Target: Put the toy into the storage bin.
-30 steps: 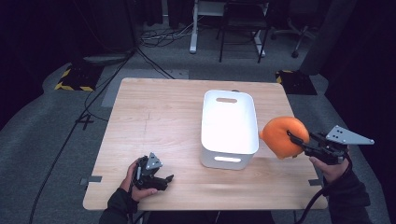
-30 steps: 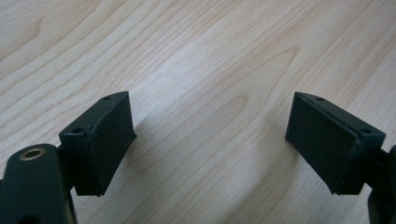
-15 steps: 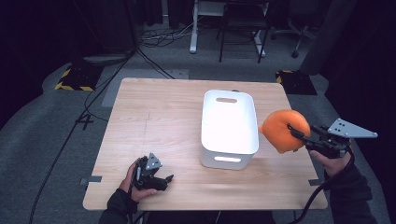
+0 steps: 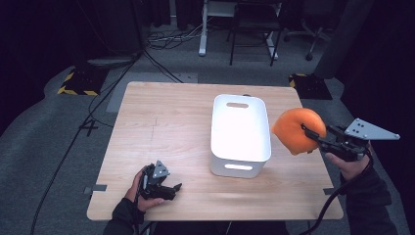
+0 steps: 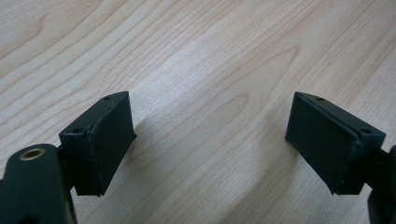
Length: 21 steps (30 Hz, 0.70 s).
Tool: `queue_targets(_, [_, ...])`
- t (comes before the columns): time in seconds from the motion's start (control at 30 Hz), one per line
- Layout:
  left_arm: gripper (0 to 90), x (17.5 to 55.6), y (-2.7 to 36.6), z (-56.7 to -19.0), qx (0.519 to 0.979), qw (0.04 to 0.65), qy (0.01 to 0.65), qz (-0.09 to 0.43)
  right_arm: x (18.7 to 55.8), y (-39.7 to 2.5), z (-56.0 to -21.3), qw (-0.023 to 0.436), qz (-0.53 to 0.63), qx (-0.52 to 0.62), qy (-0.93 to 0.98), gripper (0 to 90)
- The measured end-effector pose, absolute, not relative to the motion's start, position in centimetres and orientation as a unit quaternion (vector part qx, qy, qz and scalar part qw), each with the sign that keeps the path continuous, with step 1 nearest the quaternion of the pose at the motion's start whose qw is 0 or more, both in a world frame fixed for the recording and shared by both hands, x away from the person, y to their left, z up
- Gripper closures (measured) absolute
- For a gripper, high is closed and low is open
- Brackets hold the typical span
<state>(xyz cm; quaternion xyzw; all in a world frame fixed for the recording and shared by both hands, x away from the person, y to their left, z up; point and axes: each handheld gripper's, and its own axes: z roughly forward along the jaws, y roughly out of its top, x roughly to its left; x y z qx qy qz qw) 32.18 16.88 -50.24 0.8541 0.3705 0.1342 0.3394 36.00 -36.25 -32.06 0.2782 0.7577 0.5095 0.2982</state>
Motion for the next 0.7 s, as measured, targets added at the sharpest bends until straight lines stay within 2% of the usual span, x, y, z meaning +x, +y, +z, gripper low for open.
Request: queue_targets(0.7, [15.3,32.2,16.9,-50.2,0.854,0.340,0.370,0.134,36.2,-34.3,-29.8,0.309,0.518,0.250,0.757,58.1])
